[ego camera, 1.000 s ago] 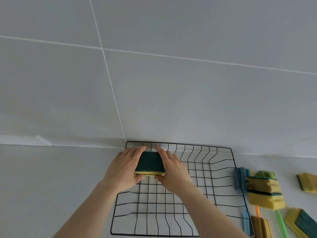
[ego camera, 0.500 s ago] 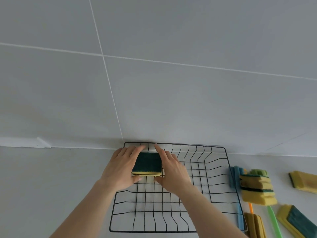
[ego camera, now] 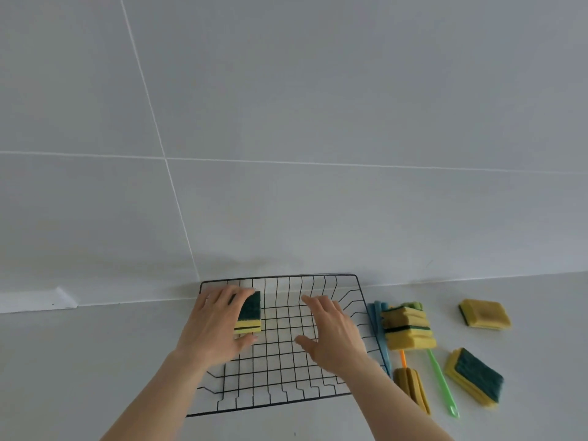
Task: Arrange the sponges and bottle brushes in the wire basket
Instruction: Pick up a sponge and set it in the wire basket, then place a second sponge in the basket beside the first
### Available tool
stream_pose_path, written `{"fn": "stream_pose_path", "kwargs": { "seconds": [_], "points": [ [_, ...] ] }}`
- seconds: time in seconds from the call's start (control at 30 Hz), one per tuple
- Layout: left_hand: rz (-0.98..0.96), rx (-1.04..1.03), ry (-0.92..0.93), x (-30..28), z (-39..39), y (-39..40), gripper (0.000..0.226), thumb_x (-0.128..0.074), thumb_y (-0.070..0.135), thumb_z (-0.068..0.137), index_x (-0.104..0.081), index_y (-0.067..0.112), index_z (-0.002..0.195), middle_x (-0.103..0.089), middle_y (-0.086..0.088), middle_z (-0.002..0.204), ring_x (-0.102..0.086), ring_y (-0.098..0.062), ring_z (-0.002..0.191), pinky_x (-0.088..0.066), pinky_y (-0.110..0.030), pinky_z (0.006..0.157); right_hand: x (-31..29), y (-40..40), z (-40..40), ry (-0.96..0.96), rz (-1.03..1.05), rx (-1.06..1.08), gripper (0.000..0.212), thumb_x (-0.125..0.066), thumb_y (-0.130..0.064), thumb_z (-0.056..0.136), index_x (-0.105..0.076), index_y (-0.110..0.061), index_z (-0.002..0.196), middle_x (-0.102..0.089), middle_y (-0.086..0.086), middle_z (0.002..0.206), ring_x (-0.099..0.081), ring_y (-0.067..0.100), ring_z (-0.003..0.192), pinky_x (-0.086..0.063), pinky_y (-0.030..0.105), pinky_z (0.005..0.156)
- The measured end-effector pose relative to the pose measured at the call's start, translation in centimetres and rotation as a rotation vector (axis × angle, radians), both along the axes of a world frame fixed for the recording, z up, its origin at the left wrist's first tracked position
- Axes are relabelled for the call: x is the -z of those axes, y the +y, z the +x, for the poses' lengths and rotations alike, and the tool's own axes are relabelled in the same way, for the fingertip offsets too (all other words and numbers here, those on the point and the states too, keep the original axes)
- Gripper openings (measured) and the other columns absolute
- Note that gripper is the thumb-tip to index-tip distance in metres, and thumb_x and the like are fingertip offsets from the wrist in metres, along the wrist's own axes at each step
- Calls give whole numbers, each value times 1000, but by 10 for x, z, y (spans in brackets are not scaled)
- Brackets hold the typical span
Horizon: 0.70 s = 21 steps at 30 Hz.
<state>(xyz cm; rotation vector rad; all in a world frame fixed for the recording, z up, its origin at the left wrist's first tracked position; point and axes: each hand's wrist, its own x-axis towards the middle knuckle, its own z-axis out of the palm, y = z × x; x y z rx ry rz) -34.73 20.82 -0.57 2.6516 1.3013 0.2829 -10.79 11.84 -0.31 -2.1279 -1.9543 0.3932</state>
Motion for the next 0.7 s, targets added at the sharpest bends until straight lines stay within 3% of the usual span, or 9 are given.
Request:
{"fn": "stream_pose_path", "kwargs": {
  "seconds": [0.4, 0.7],
  "points": [
    [-80, 108, -39, -12, 119, -75, 86, -64, 69, 78, -25, 38, 148, -38, 13, 147, -30, -15, 137, -19, -36, 117, -18, -96, 109, -42, 4, 216, 74, -71, -50, 83, -34, -30, 145, -45, -5, 136, -47, 21, 121, -48, 35, 90],
    [-141, 142, -28, 2, 219, -99, 90, -66, 69, 76, -19, 40, 148, -36, 12, 149, -28, -15, 139, -16, -36, 117, -3, -131, 210, -6, -73, 301, 75, -74, -46, 84, -32, -35, 145, -44, -6, 137, -47, 19, 121, -48, 33, 95]
  ]
}}
